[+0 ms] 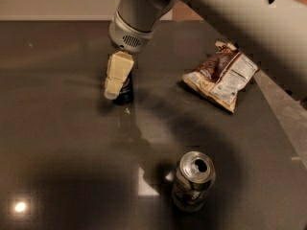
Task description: Move pepsi can near 7up can
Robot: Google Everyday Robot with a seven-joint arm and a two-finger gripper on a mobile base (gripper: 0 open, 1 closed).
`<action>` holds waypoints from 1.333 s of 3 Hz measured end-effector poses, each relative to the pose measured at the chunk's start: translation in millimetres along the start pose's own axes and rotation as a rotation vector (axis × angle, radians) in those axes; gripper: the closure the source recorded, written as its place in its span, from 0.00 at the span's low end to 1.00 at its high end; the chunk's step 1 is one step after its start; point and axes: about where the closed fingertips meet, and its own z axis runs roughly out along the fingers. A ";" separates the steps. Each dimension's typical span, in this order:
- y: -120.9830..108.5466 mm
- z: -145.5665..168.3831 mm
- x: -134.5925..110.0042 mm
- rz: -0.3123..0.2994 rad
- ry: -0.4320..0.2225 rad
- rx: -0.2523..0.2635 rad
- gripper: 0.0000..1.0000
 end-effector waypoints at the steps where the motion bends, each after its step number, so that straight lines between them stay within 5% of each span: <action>1: -14.7 13.3 0.6 0.007 0.020 -0.004 0.00; 3: -39.6 22.5 16.0 0.012 0.064 -0.004 0.00; 4: -44.8 22.9 25.7 0.009 0.084 -0.026 0.25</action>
Offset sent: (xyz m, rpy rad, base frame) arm 0.0509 -0.0017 -0.0225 -0.0649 0.0096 -0.0309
